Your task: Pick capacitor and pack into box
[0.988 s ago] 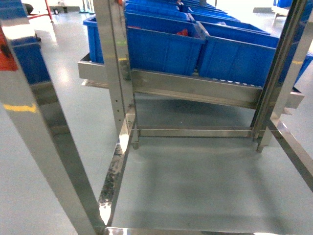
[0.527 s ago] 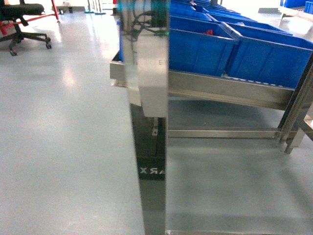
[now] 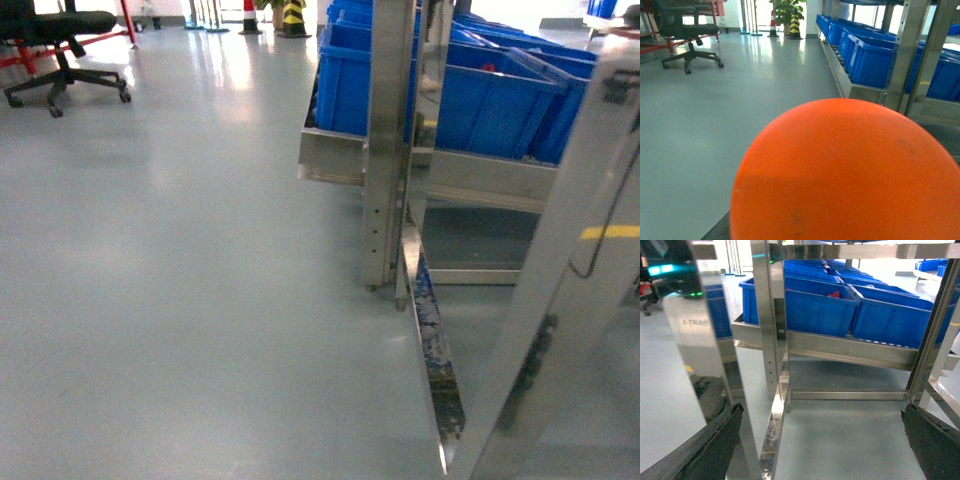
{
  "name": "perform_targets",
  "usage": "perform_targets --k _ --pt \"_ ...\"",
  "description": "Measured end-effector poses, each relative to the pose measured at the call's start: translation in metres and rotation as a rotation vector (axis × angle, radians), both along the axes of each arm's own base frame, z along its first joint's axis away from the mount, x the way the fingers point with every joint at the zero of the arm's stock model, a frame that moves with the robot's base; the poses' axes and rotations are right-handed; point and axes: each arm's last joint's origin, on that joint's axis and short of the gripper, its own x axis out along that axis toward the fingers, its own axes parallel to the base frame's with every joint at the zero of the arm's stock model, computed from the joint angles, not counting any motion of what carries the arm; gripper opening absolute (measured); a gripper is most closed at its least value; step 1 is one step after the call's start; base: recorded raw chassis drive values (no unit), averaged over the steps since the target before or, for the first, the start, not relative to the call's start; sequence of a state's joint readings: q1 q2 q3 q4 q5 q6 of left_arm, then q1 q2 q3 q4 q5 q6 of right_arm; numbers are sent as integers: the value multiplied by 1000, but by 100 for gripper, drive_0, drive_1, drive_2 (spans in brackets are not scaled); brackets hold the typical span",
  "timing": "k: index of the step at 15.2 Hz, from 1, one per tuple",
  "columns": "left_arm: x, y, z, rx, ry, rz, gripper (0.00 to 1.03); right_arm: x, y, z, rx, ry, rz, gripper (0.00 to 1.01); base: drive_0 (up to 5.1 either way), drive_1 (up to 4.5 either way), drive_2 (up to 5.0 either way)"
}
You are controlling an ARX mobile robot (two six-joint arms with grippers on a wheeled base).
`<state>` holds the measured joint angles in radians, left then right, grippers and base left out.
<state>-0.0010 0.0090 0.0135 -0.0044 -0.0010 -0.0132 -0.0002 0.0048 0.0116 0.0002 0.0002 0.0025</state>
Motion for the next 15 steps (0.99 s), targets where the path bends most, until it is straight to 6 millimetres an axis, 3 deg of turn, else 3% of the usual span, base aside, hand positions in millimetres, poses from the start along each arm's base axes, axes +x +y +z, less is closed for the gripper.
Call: perform_targets --k 15 --pt "0 0 0 0 0 -1 44 0 0 0 0 2 0 98 -498 248 248"
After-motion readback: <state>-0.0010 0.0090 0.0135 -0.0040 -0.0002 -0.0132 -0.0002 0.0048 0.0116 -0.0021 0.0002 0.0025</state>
